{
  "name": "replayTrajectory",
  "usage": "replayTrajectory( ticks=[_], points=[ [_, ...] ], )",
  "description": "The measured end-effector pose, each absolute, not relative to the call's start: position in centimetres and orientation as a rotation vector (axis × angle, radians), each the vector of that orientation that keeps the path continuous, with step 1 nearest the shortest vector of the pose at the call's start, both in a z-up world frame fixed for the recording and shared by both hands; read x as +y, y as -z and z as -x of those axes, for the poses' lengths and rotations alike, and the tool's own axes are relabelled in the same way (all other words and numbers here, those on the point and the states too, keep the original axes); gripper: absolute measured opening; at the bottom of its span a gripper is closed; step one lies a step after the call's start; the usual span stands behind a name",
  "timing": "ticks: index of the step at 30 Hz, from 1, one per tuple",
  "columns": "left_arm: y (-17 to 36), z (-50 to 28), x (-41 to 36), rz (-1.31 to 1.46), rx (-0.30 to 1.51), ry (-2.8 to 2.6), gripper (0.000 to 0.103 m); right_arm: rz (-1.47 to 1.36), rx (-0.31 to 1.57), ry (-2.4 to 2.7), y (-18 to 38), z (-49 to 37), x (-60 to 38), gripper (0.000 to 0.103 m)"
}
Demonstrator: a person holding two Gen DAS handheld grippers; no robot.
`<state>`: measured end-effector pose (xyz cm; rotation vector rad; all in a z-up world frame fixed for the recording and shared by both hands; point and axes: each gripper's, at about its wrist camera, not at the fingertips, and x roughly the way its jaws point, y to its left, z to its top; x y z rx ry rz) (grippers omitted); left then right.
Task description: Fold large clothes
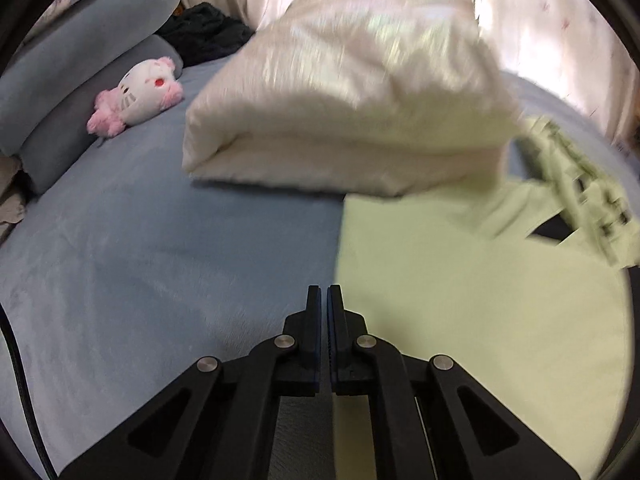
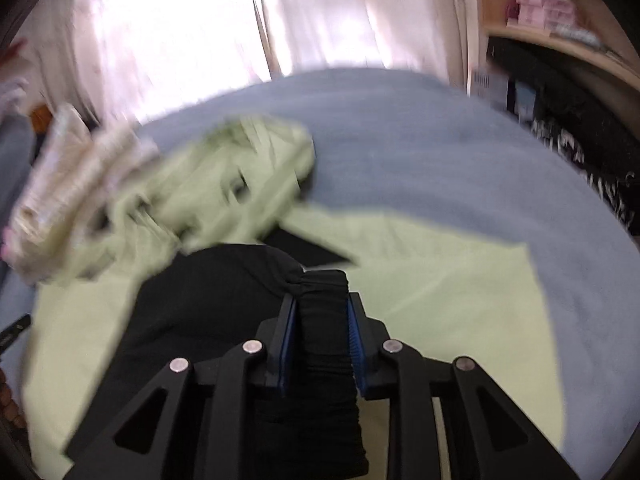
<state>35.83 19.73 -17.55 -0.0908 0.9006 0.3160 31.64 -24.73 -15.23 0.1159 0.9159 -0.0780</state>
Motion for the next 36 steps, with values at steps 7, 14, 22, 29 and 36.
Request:
replayTrajectory(
  ticks=[7,14,22,29,36],
  points=[
    [17.2,-34.4,21.4,0.103,0.904,-0.348,0.001,-0.220,0.899,0.106,13.3,-30.2,-25.4,0.037],
    [12.3,-31.3,16.6,0.209,0.835,-0.156,0.014,-0.259,0.820,-0.114,10.3,-27.4,-19.9,0.037],
    [16.9,-30.2,9.2,0.159,0.967,-0.099,0.021,-0.123,0.928,-0.280,14.2,-27.0,-10.4,0.038],
    [17.6,-30.6,13.9,0.123,0.929,-0.173,0.019,0.070,0.882,0.011,15.6,-26.9,-16.3,0.037],
    [17.2,-30.7,16.6,0.120,0.943,-0.204,0.019,-0.124,0.897,0.031,15.1,-25.8,-22.8,0.015]
  ],
)
